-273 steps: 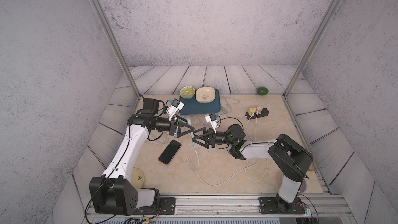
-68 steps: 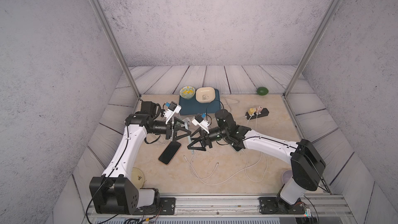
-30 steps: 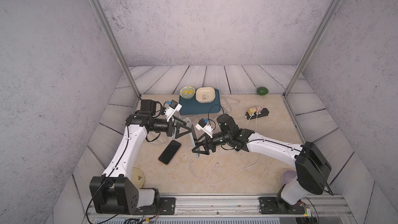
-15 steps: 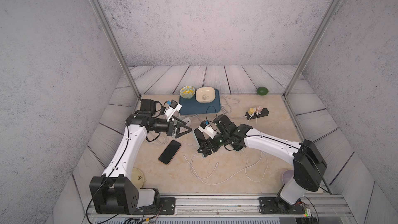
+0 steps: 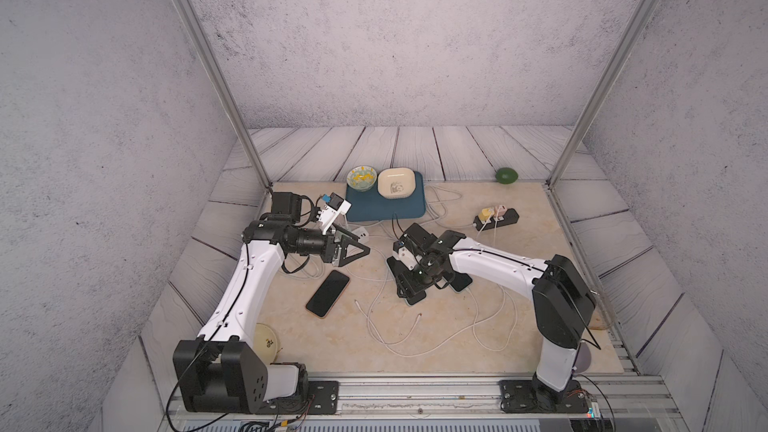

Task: Unplug the charging cable from the phone
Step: Place the phone at the center of the board.

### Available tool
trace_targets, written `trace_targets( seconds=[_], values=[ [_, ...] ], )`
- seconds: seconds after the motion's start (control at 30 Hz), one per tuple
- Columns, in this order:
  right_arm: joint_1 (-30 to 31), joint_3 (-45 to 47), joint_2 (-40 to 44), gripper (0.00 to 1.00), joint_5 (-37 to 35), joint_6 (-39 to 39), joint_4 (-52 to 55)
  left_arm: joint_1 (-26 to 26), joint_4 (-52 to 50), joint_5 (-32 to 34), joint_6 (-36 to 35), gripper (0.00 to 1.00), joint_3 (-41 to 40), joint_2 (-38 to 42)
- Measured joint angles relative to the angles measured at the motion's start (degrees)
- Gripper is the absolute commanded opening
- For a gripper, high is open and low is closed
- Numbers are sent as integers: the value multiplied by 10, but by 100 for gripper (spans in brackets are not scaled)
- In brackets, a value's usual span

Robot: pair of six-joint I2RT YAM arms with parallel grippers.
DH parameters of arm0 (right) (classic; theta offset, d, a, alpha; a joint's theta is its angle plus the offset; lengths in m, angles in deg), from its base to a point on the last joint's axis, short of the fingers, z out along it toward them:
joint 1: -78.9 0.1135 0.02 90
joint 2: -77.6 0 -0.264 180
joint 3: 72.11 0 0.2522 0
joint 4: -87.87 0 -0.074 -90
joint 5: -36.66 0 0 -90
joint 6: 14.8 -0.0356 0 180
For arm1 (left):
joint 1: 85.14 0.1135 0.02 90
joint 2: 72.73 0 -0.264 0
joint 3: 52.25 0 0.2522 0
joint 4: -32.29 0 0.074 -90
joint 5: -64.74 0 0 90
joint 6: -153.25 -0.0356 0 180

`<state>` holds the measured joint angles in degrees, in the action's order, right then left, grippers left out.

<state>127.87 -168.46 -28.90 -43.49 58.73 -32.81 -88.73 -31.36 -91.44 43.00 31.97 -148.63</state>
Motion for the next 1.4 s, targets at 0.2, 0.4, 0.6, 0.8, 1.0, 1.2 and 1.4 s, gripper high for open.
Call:
trace_targets(
  seconds=[0.2, 0.4, 0.6, 0.8, 1.0, 1.2, 1.4],
  values=[
    [4, -38, -43, 23, -55, -5, 57, 0, 0, 0, 0, 98, -2, 0],
    [11, -72, -89, 24, -88, -5, 99, 0, 0, 0, 0, 98, -2, 0],
    [16, -87, -129, 28, -107, -4, 118, 0, 0, 0, 0, 98, -2, 0],
    [16, -92, -154, 35, -118, -5, 129, 0, 0, 0, 0, 98, -2, 0],
    [16, -94, -155, 62, -122, -5, 130, 0, 0, 0, 0, 98, -2, 0],
    [16, -95, -155, 81, -126, -4, 131, 0, 0, 0, -1, 98, -2, 0],
    [16, -96, -155, 91, -130, -1, 130, 0, 0, 0, -1, 98, -2, 0]
  ],
)
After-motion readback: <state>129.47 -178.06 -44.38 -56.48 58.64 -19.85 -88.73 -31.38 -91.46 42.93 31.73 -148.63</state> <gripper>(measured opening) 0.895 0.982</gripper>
